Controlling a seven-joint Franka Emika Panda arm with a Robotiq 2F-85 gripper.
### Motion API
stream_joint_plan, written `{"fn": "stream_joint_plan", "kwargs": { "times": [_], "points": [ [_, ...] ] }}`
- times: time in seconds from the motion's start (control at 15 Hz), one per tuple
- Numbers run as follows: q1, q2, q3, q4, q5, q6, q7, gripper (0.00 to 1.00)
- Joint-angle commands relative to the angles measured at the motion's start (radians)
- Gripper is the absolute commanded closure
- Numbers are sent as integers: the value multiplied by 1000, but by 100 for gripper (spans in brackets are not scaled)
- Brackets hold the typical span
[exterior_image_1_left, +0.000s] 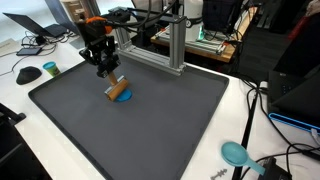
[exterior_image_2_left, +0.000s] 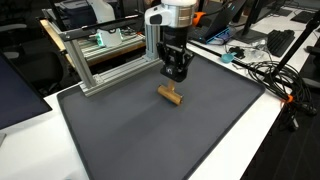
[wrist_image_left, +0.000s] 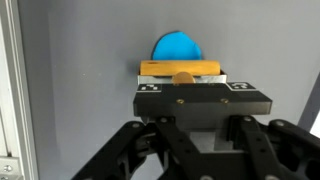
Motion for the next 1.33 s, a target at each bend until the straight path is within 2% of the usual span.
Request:
{"fn": "stream_joint_plan", "kwargs": {
  "times": [0.0,0.73,1.27],
  "points": [
    [7,-14,6,-12,-15,8,9,78],
    [14,6,14,-24,-8,35,12,78],
    [-9,48,32,-31,42,50,-23,78]
  ]
}}
